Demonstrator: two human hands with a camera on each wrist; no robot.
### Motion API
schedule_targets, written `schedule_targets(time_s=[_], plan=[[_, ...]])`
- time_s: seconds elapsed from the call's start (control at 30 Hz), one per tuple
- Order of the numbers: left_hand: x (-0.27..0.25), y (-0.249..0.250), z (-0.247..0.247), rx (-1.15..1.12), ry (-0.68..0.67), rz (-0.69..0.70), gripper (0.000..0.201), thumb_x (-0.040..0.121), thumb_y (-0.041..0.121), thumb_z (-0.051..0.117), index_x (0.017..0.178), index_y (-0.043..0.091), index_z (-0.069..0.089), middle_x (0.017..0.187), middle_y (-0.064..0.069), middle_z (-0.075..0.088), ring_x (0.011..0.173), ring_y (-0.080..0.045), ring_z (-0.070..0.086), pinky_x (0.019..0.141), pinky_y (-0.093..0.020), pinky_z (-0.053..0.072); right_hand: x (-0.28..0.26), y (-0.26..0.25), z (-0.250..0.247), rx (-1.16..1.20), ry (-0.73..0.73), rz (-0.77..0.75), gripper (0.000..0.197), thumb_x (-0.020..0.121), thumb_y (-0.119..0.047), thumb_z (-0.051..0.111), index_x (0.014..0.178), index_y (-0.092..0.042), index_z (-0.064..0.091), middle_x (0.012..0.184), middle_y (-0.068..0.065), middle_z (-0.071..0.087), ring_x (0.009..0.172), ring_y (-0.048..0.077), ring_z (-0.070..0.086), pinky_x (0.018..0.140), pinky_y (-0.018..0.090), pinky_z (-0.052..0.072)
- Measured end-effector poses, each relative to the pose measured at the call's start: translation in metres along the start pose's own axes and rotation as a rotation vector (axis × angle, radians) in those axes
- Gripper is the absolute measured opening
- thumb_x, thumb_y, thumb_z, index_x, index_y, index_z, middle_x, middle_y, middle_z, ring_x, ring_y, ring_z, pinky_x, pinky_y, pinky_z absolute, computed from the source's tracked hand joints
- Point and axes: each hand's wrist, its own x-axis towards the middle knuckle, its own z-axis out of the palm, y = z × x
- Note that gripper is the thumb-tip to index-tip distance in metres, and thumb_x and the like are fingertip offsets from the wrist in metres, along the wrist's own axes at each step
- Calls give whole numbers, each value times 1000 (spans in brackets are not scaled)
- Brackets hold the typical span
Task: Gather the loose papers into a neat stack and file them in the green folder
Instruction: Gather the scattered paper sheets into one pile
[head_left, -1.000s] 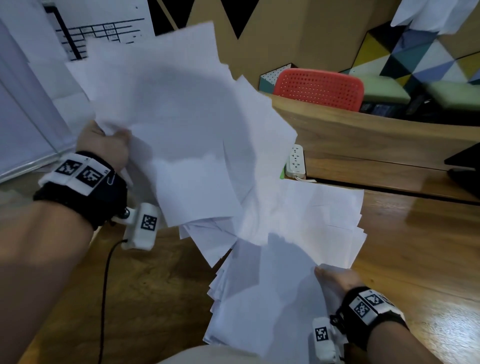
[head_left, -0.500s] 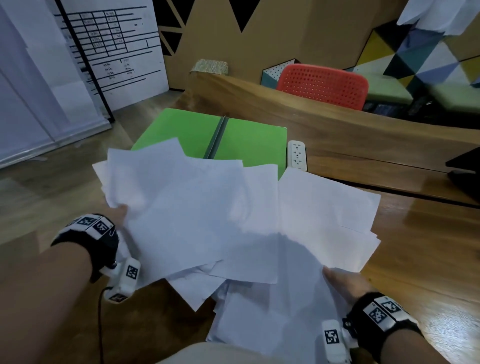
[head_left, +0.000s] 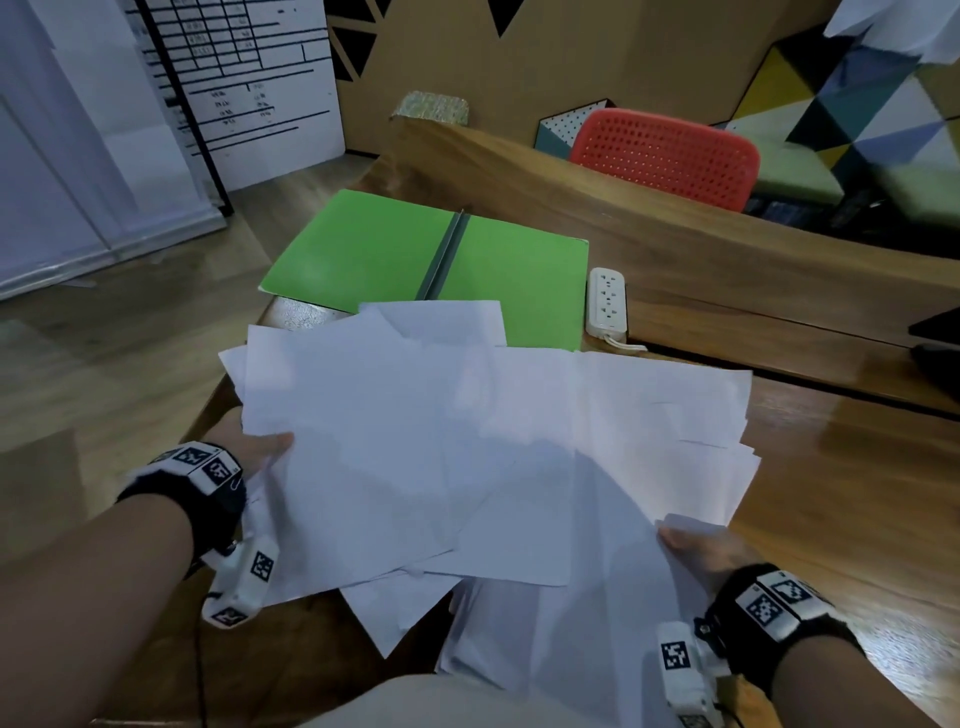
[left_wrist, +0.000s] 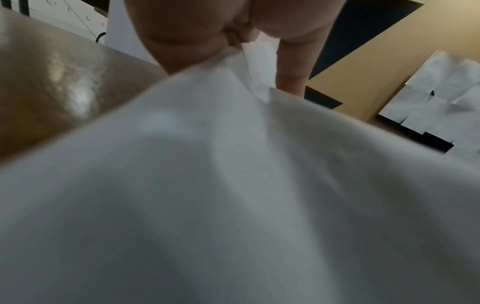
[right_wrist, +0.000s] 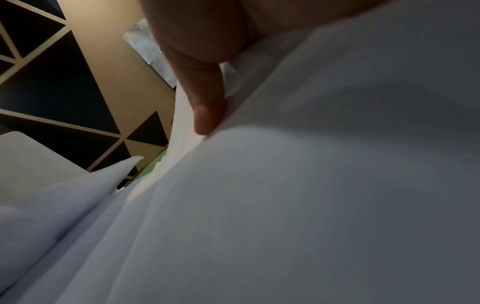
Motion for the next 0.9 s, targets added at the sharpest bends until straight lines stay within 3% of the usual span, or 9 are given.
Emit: schedule_targets(time_s=[0.1,0.2,0.3,0.43,0.5,0.6,0.7,0.8,0.9], plan=[[-1,3,-2,-20,-27,-10,40,77,-1,69,115,-2,58,118,-23,62,110,-39,57,98,-48,43,10,2,-6,-108,29,-9,84,20,-61,87,85,-11,68,92,13,70,93,33,63,92,47,49],[-6,6,-3,41,36,-65,40,72,12,73,110,5,61,107,-16,67,89,-31,62,82,-37,49,5,1,-13,-212,73,38,56,57,-45,80,93,-3,67,108,21,66,97,38,63,94,53,49],[-15,14,-5,190,45,-141,58,65,33,72,118,12,58,101,-10,67,69,-24,59,59,-27,45,3,5,-15,-270,131,43,59,69,-41,76,114,-5,63,121,23,62,104,42,60,94,53,49],[-18,27,-11,391,-22,-138,58,61,37,81,107,7,64,93,-11,64,89,-31,62,83,-36,53,9,9,-15,-298,130,17,58,71,-42,75,117,-10,65,128,20,60,112,40,58,100,51,45],[-18,29,-13,403,-47,-94,56,65,36,80,111,8,64,105,-13,65,99,-32,61,90,-35,50,-2,1,-14,-302,131,6,54,77,-38,72,120,-8,62,129,21,58,113,42,56,99,51,45],[-22,30,-10,295,-93,-60,52,75,22,75,122,6,57,126,-13,59,114,-32,55,89,-30,42,-10,-7,-21,-226,183,35,56,78,-35,71,116,4,58,118,25,61,101,45,60,91,52,50],[-25,25,-1,206,-128,-79,49,78,7,71,123,0,55,128,-17,57,112,-33,54,85,-29,38,-22,-25,-35,-208,320,-18,58,84,-28,67,120,15,53,122,29,58,95,38,58,80,37,45],[-25,18,7,242,-173,-74,50,76,10,72,123,2,56,127,-16,59,111,-32,56,87,-30,41,-24,-44,-57,-138,397,-97,55,85,-22,66,120,16,50,114,29,59,85,32,53,76,35,40],[-23,14,9,232,-217,-65,49,76,10,73,122,2,57,125,-16,60,113,-33,56,92,-32,42,-30,-62,-71,-118,449,-133,53,84,-22,67,121,13,53,120,30,58,102,41,59,83,42,44]])
